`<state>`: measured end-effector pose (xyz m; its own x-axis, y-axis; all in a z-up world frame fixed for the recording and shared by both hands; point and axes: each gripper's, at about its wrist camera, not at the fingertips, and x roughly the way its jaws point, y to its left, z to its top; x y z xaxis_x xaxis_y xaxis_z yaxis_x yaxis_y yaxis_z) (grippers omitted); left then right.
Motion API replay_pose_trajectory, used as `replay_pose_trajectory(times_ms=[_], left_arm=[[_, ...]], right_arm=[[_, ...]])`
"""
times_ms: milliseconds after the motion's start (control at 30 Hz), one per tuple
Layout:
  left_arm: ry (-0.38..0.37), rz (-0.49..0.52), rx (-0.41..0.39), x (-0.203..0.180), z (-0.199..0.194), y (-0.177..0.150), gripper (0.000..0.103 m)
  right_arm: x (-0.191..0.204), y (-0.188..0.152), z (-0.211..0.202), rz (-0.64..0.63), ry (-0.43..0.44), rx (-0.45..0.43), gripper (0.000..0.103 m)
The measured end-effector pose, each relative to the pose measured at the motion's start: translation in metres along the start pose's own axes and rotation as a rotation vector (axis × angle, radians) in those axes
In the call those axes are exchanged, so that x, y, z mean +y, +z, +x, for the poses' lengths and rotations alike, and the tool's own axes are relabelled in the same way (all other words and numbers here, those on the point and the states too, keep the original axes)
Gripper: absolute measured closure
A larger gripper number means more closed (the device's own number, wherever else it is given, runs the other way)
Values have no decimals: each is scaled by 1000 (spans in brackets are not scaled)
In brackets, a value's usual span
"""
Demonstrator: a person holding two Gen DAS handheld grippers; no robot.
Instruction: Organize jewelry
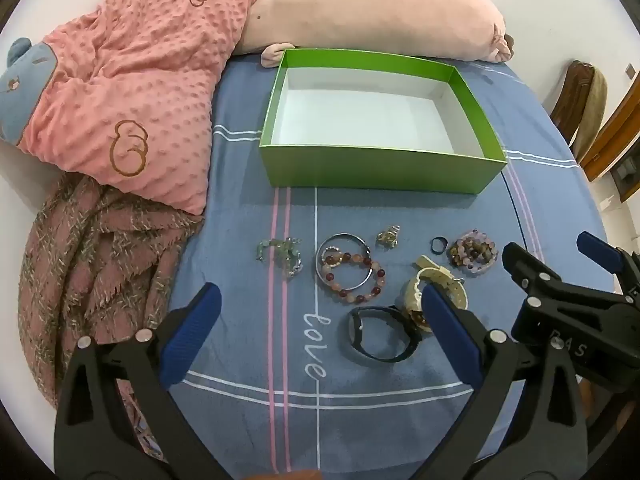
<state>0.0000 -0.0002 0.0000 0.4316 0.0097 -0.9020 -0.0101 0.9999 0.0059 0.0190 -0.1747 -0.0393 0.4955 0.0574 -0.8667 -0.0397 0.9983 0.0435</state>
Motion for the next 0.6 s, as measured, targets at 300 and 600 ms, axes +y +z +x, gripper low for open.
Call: replay_pose_trajectory(times_ms=[300, 600], left_arm=[[-4, -2, 3, 0, 1, 0, 2], [-6, 1, 5, 1, 2, -1, 2]], right_arm=[[1, 0, 2, 0, -1, -4, 1], [3, -1, 4, -4, -4, 2, 1]])
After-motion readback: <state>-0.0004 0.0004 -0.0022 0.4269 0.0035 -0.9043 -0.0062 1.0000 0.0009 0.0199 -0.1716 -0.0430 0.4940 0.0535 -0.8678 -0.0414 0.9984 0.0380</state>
